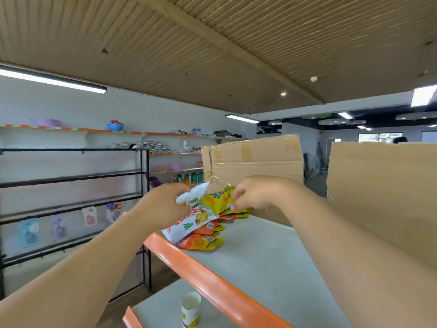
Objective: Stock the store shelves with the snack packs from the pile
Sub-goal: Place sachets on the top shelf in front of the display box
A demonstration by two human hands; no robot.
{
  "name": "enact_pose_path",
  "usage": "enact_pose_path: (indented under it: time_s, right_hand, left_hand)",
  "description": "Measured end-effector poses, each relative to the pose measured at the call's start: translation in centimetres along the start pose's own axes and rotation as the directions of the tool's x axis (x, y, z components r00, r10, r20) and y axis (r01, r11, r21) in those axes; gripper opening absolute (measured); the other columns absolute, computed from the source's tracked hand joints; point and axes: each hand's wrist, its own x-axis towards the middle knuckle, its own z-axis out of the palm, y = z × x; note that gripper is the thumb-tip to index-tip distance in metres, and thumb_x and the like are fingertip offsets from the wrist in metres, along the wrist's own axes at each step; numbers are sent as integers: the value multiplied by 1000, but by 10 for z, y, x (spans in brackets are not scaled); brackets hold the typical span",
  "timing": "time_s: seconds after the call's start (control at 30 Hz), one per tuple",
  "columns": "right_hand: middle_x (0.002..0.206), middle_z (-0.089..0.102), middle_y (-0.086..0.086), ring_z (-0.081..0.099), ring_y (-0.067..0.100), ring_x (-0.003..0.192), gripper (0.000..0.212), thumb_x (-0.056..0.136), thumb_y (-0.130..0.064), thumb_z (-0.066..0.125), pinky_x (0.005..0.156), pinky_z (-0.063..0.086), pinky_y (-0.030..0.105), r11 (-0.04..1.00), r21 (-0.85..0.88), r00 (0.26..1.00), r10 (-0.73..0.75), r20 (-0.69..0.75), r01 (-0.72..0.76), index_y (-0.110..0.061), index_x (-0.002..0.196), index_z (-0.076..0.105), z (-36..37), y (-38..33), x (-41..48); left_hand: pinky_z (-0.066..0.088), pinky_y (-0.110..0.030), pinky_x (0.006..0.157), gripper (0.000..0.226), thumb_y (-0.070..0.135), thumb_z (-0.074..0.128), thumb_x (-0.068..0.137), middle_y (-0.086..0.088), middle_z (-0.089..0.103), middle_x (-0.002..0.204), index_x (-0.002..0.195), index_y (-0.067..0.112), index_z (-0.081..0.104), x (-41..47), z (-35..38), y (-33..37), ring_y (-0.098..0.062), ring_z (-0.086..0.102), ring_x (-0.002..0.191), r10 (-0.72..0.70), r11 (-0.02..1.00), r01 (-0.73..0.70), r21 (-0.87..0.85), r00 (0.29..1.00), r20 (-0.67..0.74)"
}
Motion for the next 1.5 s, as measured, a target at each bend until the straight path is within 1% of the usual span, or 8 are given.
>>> enact_pose_path:
  time_s: [0.17,0.47,0.8,0.9,1.1,1.23,1.4,1.5]
  right_hand:
    - [103,65,2,63,20,93,37,92,-47,66,70,49,30,996,-31,995,90,47,-89,-23,121,67,12,1,28]
    - [107,64,-8,58,15,98,34,89,-48,70,82,48,28,985,19,976,172,-136,-171,-30,117,68,22,-7,63]
    - [81,71,-8,63,11,73,26,93,-54,62,64,52,28,811,546,821,451,-352,-211,-29,101,67,21,20,26]
    - [66,66,-15,61,0,66,23,85,-48,73,56,42,18,817,443,779,533,-332,-370,-28,79,63,30,40,11]
    - [101,63,-3,62,13,89,56,80,-63,68,68,46,26,732,254,722,676,-151,-632,-22,116,54,64,69,6]
    - [111,57,-6,63,15,81,73,89,-68,56,65,54,29,713,334,735,673,-82,-616,-41,151,28,55,55,2]
    - [131,53,-18,62,11,93,65,95,-1,43,78,54,27,871,77,873,488,-14,-486,-51,135,54,47,51,-5]
    - [136,52,-18,60,22,114,79,83,1,47,88,51,38,846,-186,836,527,154,-499,-62,130,52,50,50,-3]
  left_hand:
    - [49,-24,55,59,31,64,86,9,64,117,141,45,46,42,33,-34,-7,65,71,-48,998,46,35,997,58]
    - [53,-30,63,19,30,66,93,12,70,90,108,41,61,102,15,-51,-10,67,71,123,969,-139,-203,988,-92]
    - [58,-35,69,24,6,70,84,-16,71,90,99,21,59,91,71,79,-16,63,68,484,447,-195,-873,873,53]
    - [41,-21,49,27,4,67,85,-2,69,85,98,25,57,86,92,101,-8,50,55,614,480,-288,-829,785,83]
    - [58,-43,77,23,23,64,77,4,72,94,97,34,63,88,134,95,-20,69,87,683,633,-386,-671,687,249]
    - [51,-29,71,14,24,71,87,5,72,95,100,28,70,97,133,84,-14,65,79,660,694,-419,-586,696,284]
    - [50,-25,73,6,26,71,86,17,66,81,90,28,71,102,125,71,-6,63,80,577,739,-387,-551,786,223]
    - [47,-24,70,9,26,69,86,17,65,84,95,27,73,101,116,67,-10,63,84,559,750,-382,-540,802,210]
